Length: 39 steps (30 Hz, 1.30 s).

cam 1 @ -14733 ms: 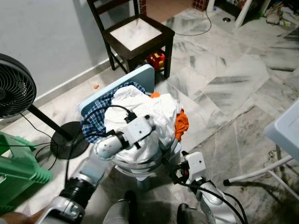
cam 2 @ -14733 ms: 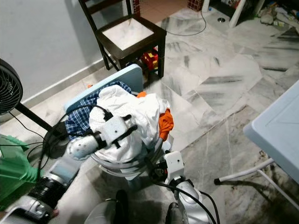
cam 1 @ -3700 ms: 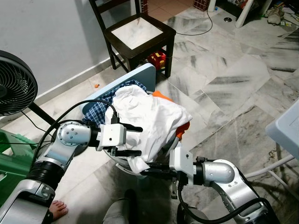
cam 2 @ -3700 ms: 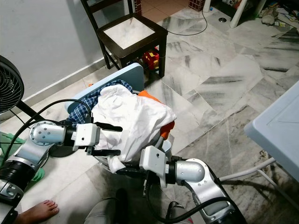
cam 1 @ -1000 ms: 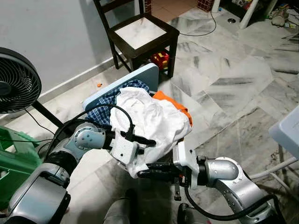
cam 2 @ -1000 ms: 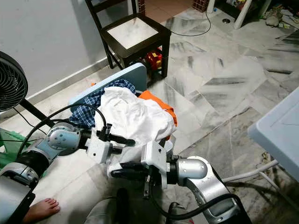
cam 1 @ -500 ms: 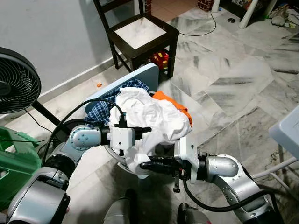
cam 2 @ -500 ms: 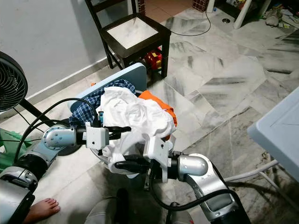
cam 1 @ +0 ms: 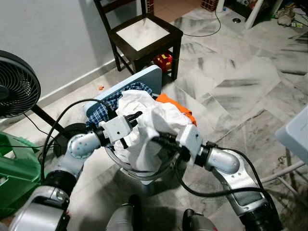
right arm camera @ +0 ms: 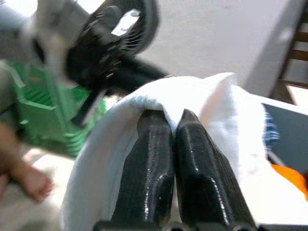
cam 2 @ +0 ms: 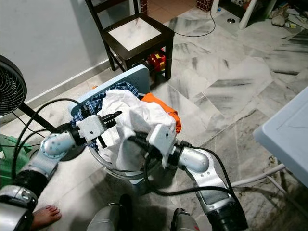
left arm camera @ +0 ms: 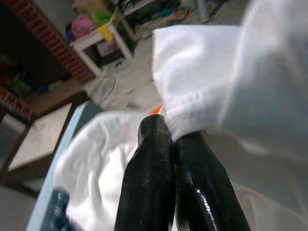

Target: Hang hanger

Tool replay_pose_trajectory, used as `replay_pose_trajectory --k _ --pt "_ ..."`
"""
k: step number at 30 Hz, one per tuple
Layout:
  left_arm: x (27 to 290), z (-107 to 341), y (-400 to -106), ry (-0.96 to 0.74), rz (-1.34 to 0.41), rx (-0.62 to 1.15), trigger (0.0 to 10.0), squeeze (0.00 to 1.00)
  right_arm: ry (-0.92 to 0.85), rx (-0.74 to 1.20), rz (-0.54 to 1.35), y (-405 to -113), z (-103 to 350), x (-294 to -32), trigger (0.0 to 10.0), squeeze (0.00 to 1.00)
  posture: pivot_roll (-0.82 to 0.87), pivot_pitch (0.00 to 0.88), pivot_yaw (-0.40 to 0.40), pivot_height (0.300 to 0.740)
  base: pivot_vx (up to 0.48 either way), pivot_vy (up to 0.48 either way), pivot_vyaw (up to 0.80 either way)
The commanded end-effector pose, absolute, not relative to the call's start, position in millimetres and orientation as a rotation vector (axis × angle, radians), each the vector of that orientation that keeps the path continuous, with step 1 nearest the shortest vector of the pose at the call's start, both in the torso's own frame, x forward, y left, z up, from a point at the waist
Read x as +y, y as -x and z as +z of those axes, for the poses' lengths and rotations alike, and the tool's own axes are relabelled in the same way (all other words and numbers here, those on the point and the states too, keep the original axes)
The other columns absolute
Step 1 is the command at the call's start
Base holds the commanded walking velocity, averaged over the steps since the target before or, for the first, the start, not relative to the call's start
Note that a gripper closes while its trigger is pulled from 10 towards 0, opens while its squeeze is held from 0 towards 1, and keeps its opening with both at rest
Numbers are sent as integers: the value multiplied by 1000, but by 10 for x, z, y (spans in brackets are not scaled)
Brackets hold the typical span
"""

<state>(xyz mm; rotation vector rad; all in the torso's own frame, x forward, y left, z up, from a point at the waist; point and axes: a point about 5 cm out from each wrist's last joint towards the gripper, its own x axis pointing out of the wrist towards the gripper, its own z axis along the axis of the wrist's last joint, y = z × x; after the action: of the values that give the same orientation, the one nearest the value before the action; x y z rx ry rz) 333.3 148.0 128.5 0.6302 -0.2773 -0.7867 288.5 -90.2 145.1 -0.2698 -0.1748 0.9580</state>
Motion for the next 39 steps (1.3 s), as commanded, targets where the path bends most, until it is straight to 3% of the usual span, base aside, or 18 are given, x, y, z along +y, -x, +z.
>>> replay_pose_trajectory --k 1,8,17,24,25,26,27,28,29,35,36,39 --pt "1504 1223 -3316 -600 -712 -244 0 0 235 -180 932 -2888 1452 -929 10000 1000 -7 276 90 740 0 0 0" --pt "1442 1141 -3341 -500 -570 -155 0 0 370 -190 804 -3011 1443 -1059 10000 1000 -9 270 86 740 0 0 0" --pt "1549 1072 -3428 -333 -316 -19 0 0 372 -237 646 -3112 1537 -1189 10000 1000 -24 274 93 740 0 0 0" --pt "1548 942 -3322 -352 -317 32 0 0 329 -221 618 -3064 1475 -1188 10000 1000 -28 278 98 740 0 0 0" --pt "1538 918 -3297 -359 -321 44 471 0 324 -220 615 -3058 1467 -1185 10000 1000 -28 281 99 740 0 0 0" --pt "1526 888 -3265 -372 -321 63 3176 0 320 -219 611 -3050 1458 -1183 10000 1000 -28 281 95 740 0 0 0" --pt "1516 855 -3227 -369 -331 77 8745 0 316 -216 611 -3044 1448 -1181 10000 1000 -28 284 93 740 0 0 0" --pt "1516 855 -3227 -369 -331 77 8745 0 316 -216 611 -3044 1448 -1181 10000 1000 -28 284 93 740 0 0 0" --pt "1514 830 -3189 -376 -340 84 10000 0 314 -214 610 -3039 1441 -1180 10000 1000 -27 285 93 740 0 0 0" --pt "1611 735 -3035 -414 -337 113 10000 0 309 -205 612 -3030 1417 -1184 10000 1000 -22 288 86 740 0 0 0" --pt "1634 718 -3009 -428 -330 116 10000 1000 307 -202 613 -3032 1412 -1182 10000 1000 -20 289 84 740 0 0 0" --pt "1667 673 -2926 -458 -328 123 10000 1000 298 -197 623 -3040 1401 -1146 10000 1000 -14 291 79 740 0 0 0"
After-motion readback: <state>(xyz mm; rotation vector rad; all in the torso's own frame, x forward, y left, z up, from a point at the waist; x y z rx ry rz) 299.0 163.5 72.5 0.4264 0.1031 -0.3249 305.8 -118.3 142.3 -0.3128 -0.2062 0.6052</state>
